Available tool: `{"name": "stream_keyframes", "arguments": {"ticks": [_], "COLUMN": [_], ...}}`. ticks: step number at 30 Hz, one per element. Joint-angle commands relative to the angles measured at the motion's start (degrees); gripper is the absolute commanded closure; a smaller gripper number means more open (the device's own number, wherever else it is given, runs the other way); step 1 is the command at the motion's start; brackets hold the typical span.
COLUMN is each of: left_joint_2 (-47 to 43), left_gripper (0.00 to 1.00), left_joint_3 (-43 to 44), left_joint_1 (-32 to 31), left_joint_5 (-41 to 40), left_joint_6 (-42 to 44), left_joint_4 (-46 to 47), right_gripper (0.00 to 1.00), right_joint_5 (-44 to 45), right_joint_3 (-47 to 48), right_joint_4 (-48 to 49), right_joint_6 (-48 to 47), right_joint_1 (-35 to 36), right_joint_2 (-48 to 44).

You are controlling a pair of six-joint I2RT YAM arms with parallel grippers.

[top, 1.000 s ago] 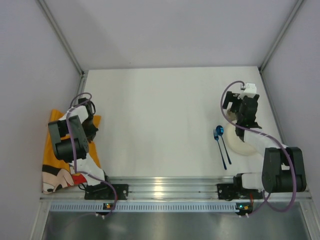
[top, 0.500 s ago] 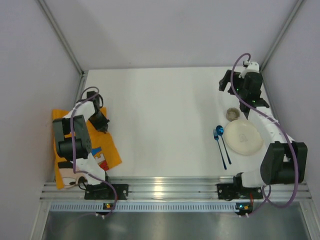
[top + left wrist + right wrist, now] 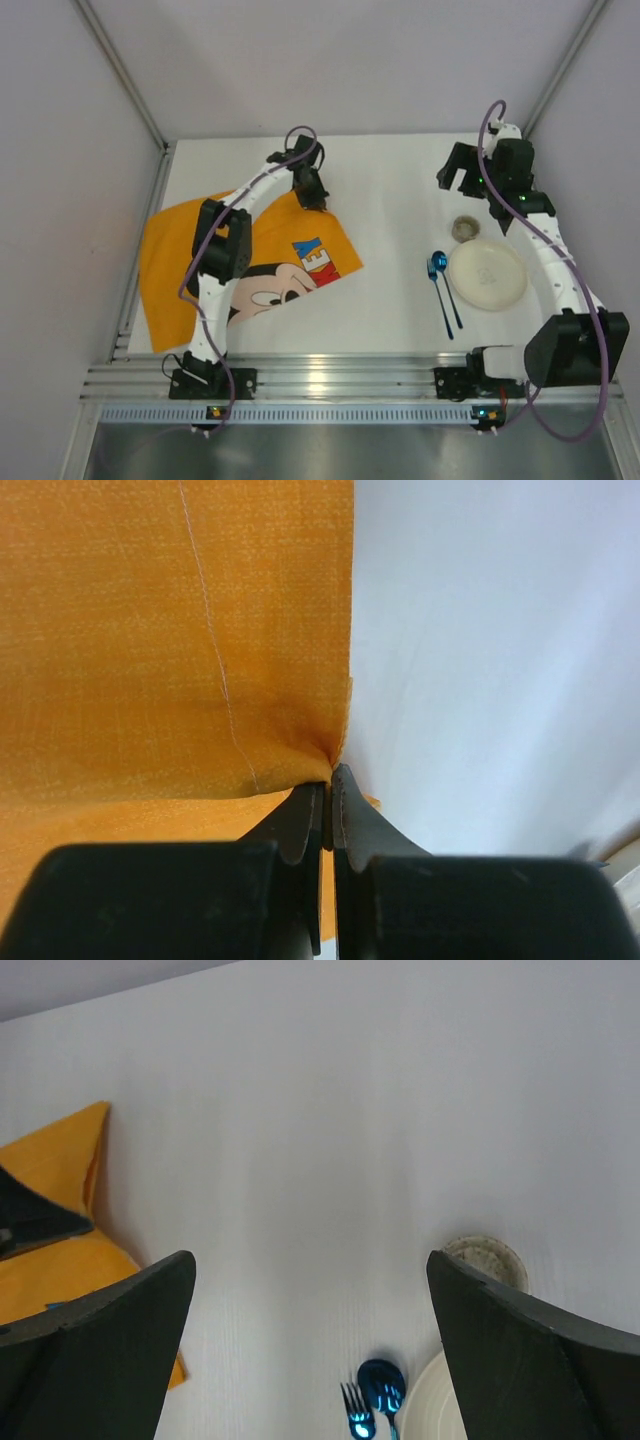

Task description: Set the dinner table for one person

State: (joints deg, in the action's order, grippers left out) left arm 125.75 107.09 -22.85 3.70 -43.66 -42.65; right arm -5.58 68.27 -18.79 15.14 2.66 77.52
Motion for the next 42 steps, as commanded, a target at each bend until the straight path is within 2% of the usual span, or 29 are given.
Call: {"name": "stream_keyframes", "arguments": {"ticks": [1, 7, 15, 22, 30, 31, 32, 33, 35, 36, 38, 39, 40, 42], "left_joint_2": [6.1, 15.3, 17.9, 18.3, 18.3, 18.3, 18.1, 17.9, 16.0, 15.0, 10.2, 8.3, 4.2, 0.2], "left_gripper": [1.00, 1.00, 1.00, 1.00, 1.00, 0.96, 0.84, 0.36, 0.10, 0.01, 0.01, 0.01, 0.01, 0.01], "left_joint_3": [7.9, 20.4, 20.7, 24.3, 24.7, 25.2, 25.5, 25.8, 25.6, 25.4, 22.7, 21.3, 18.2, 15.4], "left_joint_1": [-4.6, -12.3, -18.2, -19.6, -19.8, -19.8, -19.8, -19.7, -19.8, -19.8, -19.4, -18.8, -18.5, -16.7], "left_joint_5": [3.8, 8.8, 12.5, 15.7, 19.9, 20.8, 21.7, 22.7, 23.6, 23.0, 20.0, 19.0, 17.3, 15.5], "left_joint_6": [-2.6, -1.5, 1.0, -2.1, -6.1, -6.3, -6.0, -5.8, -5.2, -4.7, -3.5, -3.2, -2.5, -1.4], "left_joint_4": [-4.4, -7.1, -6.3, -4.5, 3.2, 4.1, 4.7, 5.7, 5.7, 5.3, 5.5, 6.2, 7.7, 8.5], "right_gripper": [0.00, 0.00, 0.00, 0.00, 0.00, 0.00, 0.00, 0.00, 0.00, 0.00, 0.00, 0.00, 0.00, 0.00], "right_joint_5": [1.7, 3.9, 7.2, 6.4, 3.7, 4.0, 4.4, 4.7, 7.9, 9.0, 12.0, 15.6, 22.9, 20.6], "right_joint_3": [-0.5, -0.7, -0.8, -1.1, 2.6, 3.1, 4.0, 4.8, 6.8, 6.9, 3.0, -0.1, -5.4, -8.9], "right_joint_4": [-4.6, -8.6, -11.6, -12.4, -12.7, -13.0, -13.3, -13.9, -16.6, -17.0, -14.1, -13.0, -13.6, -13.8], "right_joint_6": [-0.5, -2.8, -3.5, -1.2, 1.2, 1.6, 1.7, 1.8, 2.0, 1.9, 1.4, 4.7, 13.8, 14.2], "right_joint_1": [0.5, 0.6, 0.6, 0.6, 0.6, 0.6, 0.5, 0.6, 0.6, 0.6, 0.6, 0.6, 0.4, 0.4], "right_joint_2": [-7.4, -12.9, -17.0, -16.5, -16.7, -17.0, -17.7, -18.1, -19.9, -20.9, -24.8, -26.4, -29.1, -31.4]}}
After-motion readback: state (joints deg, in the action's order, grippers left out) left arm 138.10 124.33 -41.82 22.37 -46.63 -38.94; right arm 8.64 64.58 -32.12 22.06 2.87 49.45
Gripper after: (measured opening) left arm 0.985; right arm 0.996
